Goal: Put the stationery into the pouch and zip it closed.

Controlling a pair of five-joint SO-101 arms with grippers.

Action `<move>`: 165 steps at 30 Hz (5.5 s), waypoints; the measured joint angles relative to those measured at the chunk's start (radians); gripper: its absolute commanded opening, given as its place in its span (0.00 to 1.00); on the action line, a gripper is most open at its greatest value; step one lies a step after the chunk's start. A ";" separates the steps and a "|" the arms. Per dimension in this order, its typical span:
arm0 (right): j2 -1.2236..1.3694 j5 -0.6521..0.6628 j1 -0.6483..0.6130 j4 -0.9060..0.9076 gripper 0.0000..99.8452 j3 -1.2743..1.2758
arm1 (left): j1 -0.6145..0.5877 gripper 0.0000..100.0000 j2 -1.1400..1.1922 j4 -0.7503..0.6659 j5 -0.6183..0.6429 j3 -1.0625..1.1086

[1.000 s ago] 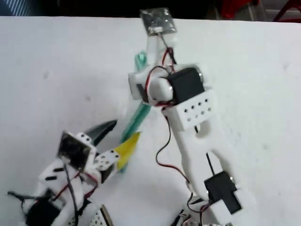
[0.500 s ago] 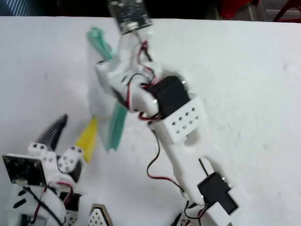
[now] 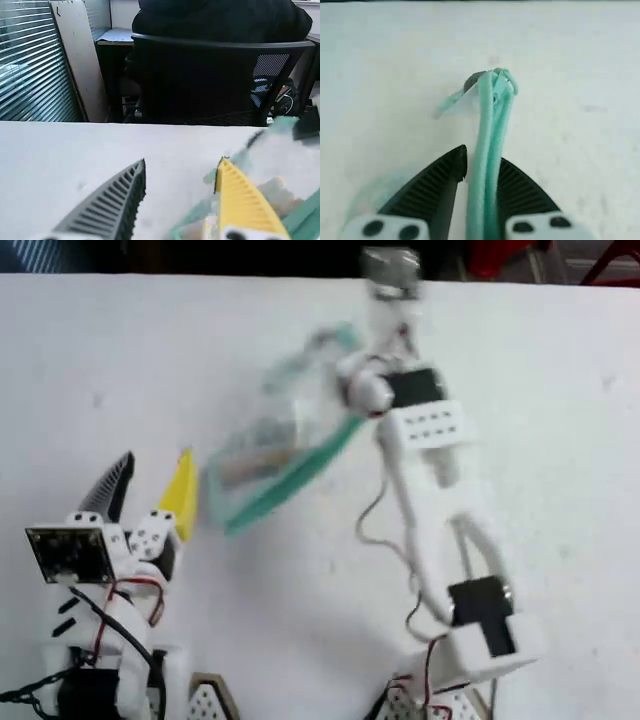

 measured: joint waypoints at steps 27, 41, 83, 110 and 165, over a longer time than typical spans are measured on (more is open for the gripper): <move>0.002 0.255 0.324 -0.103 0.29 0.442 | 0.209 0.24 0.002 -0.103 -0.038 0.190; -0.356 0.328 0.304 0.061 0.04 0.459 | 0.209 0.23 0.588 0.074 -0.120 -0.258; 0.379 0.371 0.348 0.187 0.02 0.031 | 0.080 0.02 1.568 -0.210 0.002 -0.345; 0.376 0.278 0.397 0.172 0.02 0.032 | 0.123 0.02 2.010 -0.103 0.071 -0.744; 0.358 0.397 0.298 0.130 0.02 0.074 | -0.057 0.03 1.855 0.704 0.069 -1.622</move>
